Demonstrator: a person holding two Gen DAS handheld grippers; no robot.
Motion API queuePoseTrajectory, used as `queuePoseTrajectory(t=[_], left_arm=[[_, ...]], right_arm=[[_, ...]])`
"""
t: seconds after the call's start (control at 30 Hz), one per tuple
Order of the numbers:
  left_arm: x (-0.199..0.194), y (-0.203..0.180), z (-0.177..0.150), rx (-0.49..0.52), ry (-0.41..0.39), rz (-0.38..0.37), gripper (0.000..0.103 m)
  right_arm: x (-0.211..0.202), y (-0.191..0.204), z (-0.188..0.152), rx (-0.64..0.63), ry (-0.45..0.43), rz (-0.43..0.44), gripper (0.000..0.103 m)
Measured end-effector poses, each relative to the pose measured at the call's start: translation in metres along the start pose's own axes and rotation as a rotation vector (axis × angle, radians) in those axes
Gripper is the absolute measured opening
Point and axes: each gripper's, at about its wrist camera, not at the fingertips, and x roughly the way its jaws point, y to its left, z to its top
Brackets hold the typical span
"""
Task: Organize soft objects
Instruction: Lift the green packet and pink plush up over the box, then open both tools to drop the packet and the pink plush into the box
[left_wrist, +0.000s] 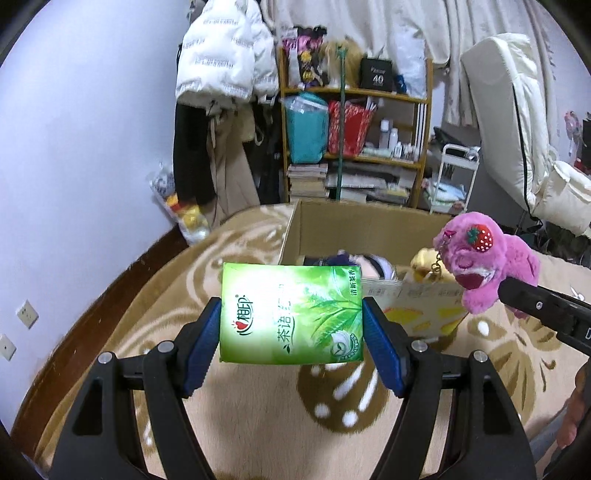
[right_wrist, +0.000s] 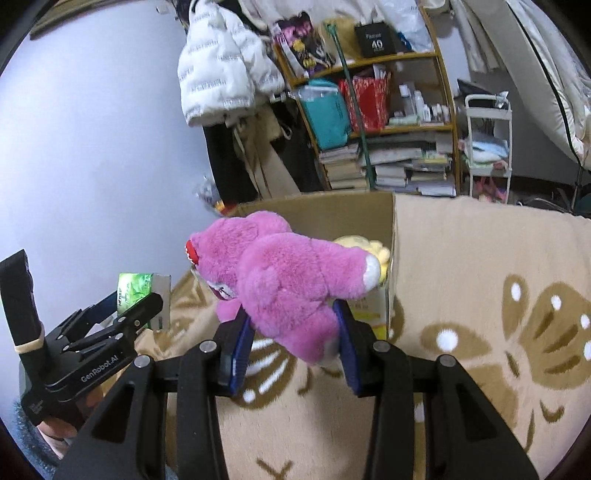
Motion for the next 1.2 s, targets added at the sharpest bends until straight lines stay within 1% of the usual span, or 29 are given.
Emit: queuePoseTrajectory(t=[0.23, 0.37, 0.63, 0.77, 0.83, 1.2], left_arm=[[0.005, -0.005, 0.02, 0.02, -0.079, -0.014, 0.073], [0.011, -0.008, 0.028, 0.03, -0.101, -0.019, 0.073], [0.029, -0.02, 0.046, 0.089, -0.143, -0.006, 0.073], [0.042, -0.021, 0.049, 0.095, -0.14, 0.0, 0.073], [0.048, -0.02, 0.049, 0.089, -0.134, 0.002, 0.073], [0.074, -0.016, 0.043, 0.07, -0.08, -0.02, 0.073]], right_arm=[[-0.002, 0.006, 0.017, -0.048, -0.067, -0.007, 0.044], [0.002, 0.007, 0.023, -0.06, -0.087, -0.018, 0.044], [0.017, 0.005, 0.035, -0.082, -0.111, -0.049, 0.044], [0.029, 0.005, 0.04, -0.101, -0.122, -0.082, 0.045], [0.035, 0.004, 0.042, -0.097, -0.121, -0.083, 0.045], [0.064, -0.002, 0.036, -0.113, -0.069, -0.125, 0.048]])
